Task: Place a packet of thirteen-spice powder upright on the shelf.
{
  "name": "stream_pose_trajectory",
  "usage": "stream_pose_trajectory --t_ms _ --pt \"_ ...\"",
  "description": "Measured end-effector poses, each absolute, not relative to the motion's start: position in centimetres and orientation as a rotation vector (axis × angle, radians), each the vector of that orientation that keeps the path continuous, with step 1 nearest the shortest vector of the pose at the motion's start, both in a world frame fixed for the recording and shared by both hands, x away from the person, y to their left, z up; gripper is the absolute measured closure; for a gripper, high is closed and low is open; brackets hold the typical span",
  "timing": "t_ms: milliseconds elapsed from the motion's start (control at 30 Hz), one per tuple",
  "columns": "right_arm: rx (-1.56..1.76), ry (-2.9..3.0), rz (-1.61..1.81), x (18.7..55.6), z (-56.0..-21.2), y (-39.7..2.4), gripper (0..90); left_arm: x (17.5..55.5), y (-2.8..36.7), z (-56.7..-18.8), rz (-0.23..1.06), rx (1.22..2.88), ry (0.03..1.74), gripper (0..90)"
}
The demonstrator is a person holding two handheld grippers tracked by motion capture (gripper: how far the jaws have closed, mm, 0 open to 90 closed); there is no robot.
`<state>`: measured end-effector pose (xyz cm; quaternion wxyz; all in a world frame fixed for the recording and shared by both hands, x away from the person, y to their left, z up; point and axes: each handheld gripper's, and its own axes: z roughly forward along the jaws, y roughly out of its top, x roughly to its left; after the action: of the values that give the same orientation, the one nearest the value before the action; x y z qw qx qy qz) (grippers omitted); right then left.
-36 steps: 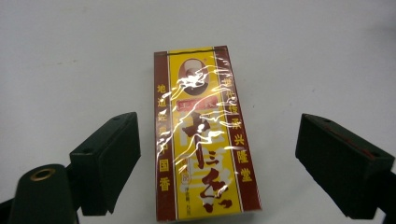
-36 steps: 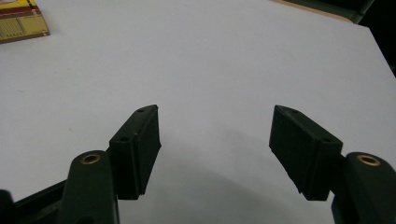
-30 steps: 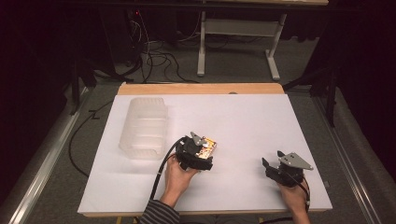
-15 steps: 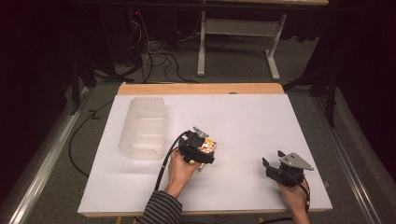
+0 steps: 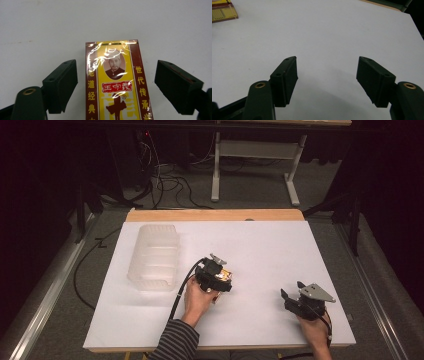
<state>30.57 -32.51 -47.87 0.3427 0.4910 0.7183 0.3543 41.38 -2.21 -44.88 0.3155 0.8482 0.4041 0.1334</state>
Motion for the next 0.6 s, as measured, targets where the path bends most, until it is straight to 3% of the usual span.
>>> stream_pose_trajectory --t_ms 600 --pt "1.274 1.865 0.924 30.5 -47.9 -32.5 33.4 42.1 -2.9 -46.2 0.374 2.247 1.064 28.8"
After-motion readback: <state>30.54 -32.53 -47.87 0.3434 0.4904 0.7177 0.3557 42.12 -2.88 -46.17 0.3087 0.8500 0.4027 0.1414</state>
